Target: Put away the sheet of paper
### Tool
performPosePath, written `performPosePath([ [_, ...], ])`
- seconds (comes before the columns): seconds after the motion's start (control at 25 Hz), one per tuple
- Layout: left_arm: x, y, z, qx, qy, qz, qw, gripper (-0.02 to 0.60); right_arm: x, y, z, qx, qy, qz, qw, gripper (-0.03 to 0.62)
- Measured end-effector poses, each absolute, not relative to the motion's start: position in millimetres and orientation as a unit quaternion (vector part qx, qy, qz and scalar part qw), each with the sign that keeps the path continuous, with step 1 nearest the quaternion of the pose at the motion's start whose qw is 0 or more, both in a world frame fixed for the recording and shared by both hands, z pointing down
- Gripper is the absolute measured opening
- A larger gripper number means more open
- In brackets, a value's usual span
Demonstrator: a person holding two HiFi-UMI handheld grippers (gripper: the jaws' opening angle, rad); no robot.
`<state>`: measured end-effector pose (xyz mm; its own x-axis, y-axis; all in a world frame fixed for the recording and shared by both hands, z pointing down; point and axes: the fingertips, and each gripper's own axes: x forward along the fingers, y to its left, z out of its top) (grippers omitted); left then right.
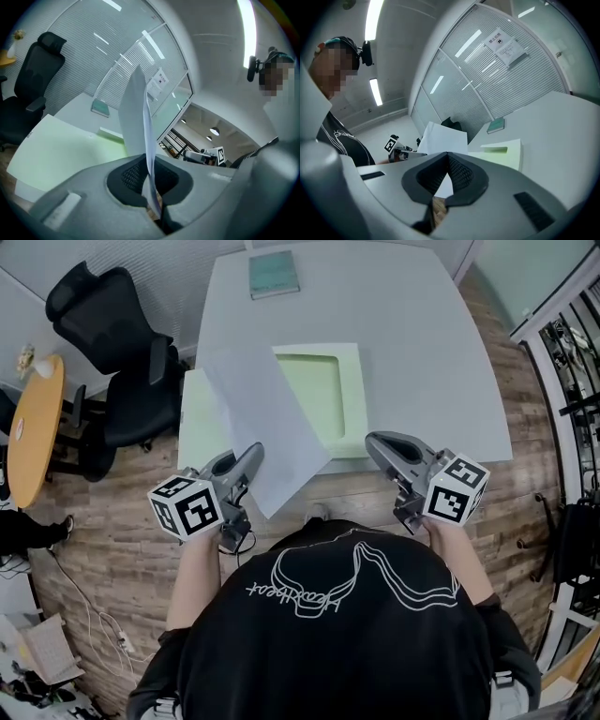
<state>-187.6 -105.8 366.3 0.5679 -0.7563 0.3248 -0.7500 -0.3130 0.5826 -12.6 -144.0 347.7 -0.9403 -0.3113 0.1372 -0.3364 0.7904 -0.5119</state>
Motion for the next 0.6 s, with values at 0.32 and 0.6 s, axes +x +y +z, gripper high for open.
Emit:
performPosePath([
  [0.32,-257.3,-142.3,381.7,0.796,-0.480,0.008,0.370,0.011,-50.0,-181.8,371.4,0.186,-0.935,0.300,0.024,0.009],
  [0.6,-288.2,-159.4,386.5,0.794,-0.484,0.021,0.367,0.011,-58.0,-199.3,390.5,0.196,-0.927,0.319,0.027,0.009],
])
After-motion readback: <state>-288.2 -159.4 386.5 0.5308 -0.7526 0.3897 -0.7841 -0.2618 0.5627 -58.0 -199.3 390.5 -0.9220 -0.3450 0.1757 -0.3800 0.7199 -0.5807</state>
